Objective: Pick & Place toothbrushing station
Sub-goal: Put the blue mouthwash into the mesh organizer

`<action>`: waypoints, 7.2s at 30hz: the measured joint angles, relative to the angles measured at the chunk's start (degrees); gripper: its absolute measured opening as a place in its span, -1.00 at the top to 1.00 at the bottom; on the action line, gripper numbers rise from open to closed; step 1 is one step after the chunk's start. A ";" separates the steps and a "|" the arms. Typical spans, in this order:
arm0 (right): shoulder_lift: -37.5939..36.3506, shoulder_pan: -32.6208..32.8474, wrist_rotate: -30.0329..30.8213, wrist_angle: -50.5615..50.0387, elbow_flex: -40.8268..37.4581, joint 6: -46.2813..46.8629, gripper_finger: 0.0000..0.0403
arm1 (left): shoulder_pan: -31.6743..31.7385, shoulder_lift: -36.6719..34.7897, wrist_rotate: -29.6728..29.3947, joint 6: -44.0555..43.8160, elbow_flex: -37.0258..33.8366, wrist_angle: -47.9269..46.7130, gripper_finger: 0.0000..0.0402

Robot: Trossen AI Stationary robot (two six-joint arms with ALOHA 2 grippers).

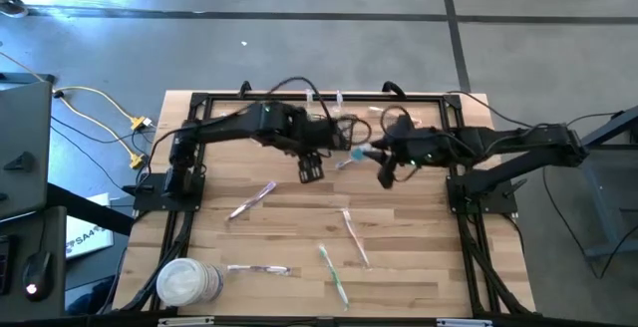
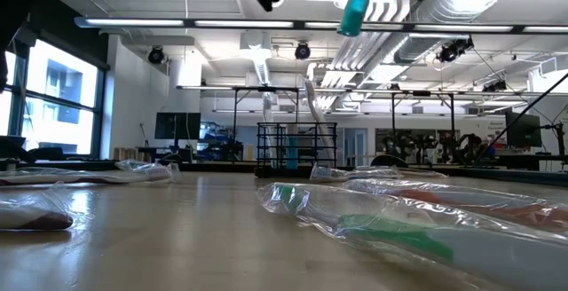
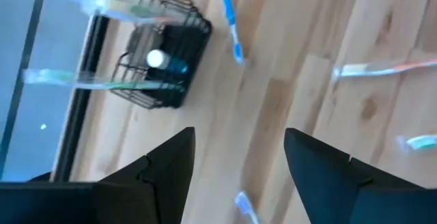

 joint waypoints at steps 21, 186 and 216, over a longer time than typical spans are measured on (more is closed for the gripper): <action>19.16 -11.95 6.17 5.09 7.43 19.25 0.56 | 18.82 -15.58 -6.88 7.14 0.03 -0.43 -0.10; 37.22 -20.59 -0.49 7.72 7.50 16.34 0.54 | 31.19 -24.36 -2.40 14.43 -21.74 4.77 -0.10; 37.09 -21.33 -6.61 5.96 7.50 12.82 0.54 | 31.19 -24.36 -2.43 14.43 -21.74 4.72 -0.10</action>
